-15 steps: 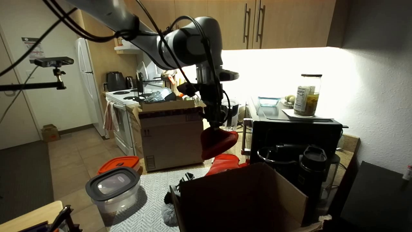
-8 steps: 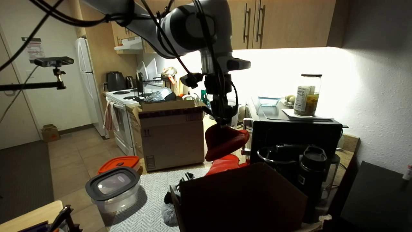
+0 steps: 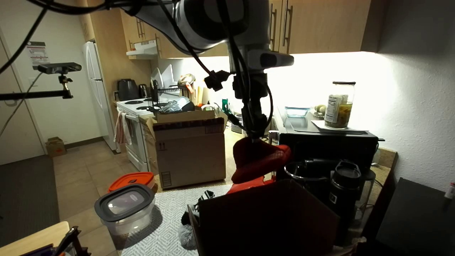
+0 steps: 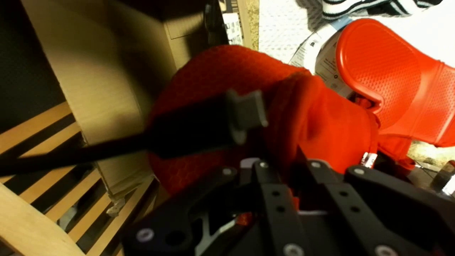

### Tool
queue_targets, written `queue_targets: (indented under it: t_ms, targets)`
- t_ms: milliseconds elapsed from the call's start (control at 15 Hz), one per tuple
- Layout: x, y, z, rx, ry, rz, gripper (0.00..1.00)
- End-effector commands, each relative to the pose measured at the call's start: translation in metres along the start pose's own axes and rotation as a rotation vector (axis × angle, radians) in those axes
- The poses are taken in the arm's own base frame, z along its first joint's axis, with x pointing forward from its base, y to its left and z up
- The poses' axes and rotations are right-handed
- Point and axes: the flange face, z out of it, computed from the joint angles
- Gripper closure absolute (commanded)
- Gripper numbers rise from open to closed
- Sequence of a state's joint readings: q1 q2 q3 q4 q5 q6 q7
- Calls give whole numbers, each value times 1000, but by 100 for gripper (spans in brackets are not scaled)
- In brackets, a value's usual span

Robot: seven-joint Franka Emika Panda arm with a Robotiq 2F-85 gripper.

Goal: Put the red object into the cardboard box

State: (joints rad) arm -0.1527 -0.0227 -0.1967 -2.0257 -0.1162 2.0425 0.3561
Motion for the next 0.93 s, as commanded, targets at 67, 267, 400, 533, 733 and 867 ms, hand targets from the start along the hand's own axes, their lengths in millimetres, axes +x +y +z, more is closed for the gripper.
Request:
queue_targets:
  t_ms: [67,267,400,533,733,867]
  targets:
    - [1,46,-3,19,-23,56,97]
    - [8,78,0,19,-30,125,97]
    - [12,97,2,16,-33,173,97]
    - [14,113,3,9,-29,215,97]
    - [15,127,3,11,-31,253,97]
    - [13,130,2,7,-29,263,97]
